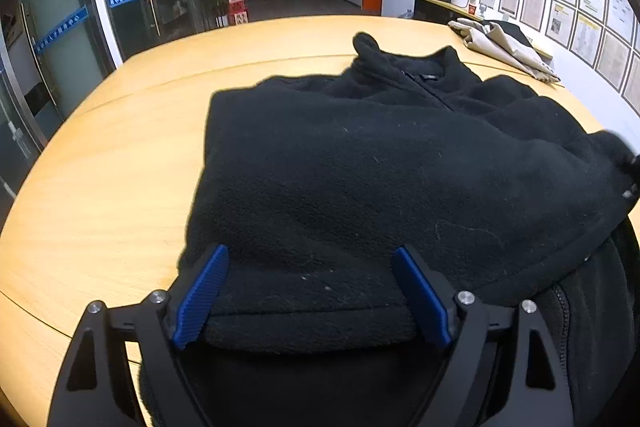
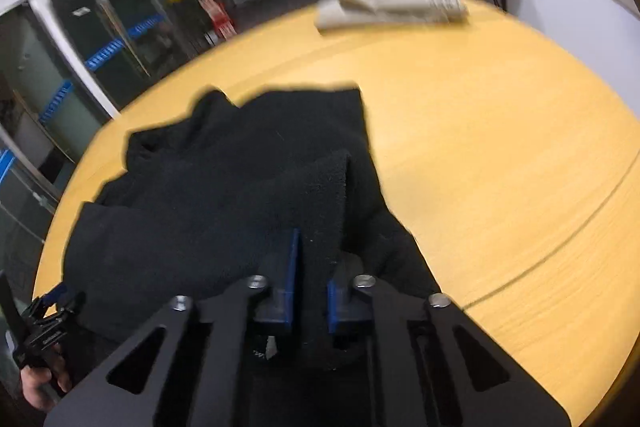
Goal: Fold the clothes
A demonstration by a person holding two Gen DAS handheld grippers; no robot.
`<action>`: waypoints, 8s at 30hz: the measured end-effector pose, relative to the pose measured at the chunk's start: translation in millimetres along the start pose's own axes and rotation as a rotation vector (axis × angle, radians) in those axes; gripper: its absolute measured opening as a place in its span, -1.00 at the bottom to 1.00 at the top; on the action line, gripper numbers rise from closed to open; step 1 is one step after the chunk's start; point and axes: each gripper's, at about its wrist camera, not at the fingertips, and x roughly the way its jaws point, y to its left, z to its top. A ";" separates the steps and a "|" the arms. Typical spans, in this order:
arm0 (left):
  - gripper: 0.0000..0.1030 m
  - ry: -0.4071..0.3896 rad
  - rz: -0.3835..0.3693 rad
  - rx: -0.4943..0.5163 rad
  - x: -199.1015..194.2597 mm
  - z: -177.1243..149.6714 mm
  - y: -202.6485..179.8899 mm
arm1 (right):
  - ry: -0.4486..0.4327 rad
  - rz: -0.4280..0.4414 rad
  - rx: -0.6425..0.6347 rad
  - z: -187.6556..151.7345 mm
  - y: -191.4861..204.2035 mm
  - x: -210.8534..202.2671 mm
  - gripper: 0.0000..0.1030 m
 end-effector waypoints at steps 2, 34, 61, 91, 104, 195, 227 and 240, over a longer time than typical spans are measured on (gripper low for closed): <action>0.66 -0.003 0.002 -0.019 0.9 1.9 4.6 | -0.087 0.027 -0.028 7.4 10.4 -20.0 -0.90; 0.73 0.034 -0.060 0.169 35.0 17.3 -39.4 | 0.191 -0.010 -0.220 60.6 29.9 101.0 0.53; 0.72 0.075 -0.126 0.071 -179.2 -181.2 21.3 | 0.152 0.241 -0.296 -182.7 -56.8 -208.4 0.78; 0.38 0.188 -0.262 -0.028 -204.6 -249.1 40.6 | 0.157 0.105 -0.436 -269.9 -45.5 -240.0 0.10; -0.70 0.259 -0.388 -0.078 -271.4 -295.2 60.4 | 0.268 0.347 -0.403 -298.2 -46.0 -315.1 -0.81; -0.46 0.135 -0.333 -0.037 64.0 83.0 86.4 | 0.194 0.239 -0.159 45.2 -40.2 57.7 -0.72; -0.14 -0.063 -0.265 0.102 8.4 106.1 46.9 | -0.014 0.064 -0.481 73.5 19.0 7.4 0.14; 0.00 0.092 -0.319 0.142 48.7 69.1 -9.6 | 0.305 0.197 -0.748 48.2 91.2 97.4 -0.52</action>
